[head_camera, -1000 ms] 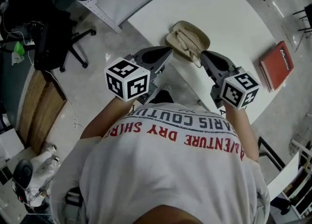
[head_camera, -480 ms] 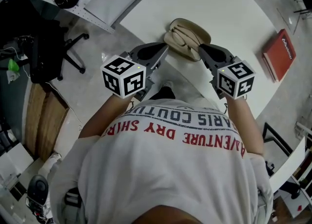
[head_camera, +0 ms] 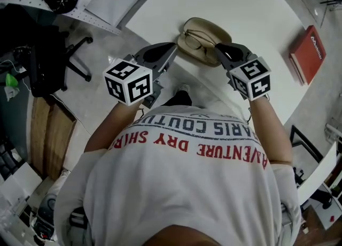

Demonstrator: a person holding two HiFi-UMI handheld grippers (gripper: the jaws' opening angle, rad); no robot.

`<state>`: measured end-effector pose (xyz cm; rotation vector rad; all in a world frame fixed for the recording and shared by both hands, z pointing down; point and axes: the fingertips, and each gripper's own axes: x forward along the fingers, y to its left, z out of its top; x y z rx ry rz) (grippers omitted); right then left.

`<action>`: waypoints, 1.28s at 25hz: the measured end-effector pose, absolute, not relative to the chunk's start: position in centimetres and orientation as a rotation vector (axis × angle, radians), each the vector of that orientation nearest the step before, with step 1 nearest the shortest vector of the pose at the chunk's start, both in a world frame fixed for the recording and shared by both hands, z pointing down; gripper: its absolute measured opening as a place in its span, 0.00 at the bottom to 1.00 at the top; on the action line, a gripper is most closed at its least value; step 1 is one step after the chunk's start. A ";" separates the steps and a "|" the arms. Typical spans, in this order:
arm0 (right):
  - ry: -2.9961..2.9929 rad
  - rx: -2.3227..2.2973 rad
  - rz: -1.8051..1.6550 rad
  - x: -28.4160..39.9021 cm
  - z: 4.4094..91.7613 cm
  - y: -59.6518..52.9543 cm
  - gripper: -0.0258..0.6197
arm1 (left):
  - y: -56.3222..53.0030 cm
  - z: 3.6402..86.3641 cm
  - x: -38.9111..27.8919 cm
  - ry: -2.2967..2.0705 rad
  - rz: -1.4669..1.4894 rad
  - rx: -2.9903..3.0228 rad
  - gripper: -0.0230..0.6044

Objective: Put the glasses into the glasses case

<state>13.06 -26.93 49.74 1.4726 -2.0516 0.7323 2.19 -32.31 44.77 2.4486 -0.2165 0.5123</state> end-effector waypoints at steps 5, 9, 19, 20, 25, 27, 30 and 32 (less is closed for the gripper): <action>-2.033 1.396 0.718 12.3 51.2 -27.2 0.09 | -33.3 45.2 2.5 -0.209 0.519 2.444 0.08; -2.021 1.371 0.723 12.2 52.2 -27.3 0.09 | -34.1 45.6 2.6 -0.216 0.519 2.435 0.08; -1.993 1.291 0.732 11.9 54.1 -27.2 0.10 | -34.7 46.1 3.6 -0.214 0.533 2.434 0.08; -1.995 1.283 0.735 11.8 54.1 -27.1 0.10 | -34.7 46.1 3.7 -0.215 0.534 2.434 0.08; -2.007 1.286 0.732 11.9 54.1 -27.1 0.23 | -34.3 46.2 3.8 -0.225 0.540 2.437 0.08; -2.013 1.314 0.736 12.2 53.6 -26.9 0.28 | -33.8 46.1 3.9 -0.220 0.542 2.439 0.08; -2.046 1.393 0.745 12.6 52.1 -26.6 0.33 | -32.9 45.9 3.9 -0.199 0.553 2.447 0.08; -2.088 1.479 0.756 13.1 50.3 -26.3 0.33 | -32.1 45.3 4.0 -0.181 0.551 2.457 0.08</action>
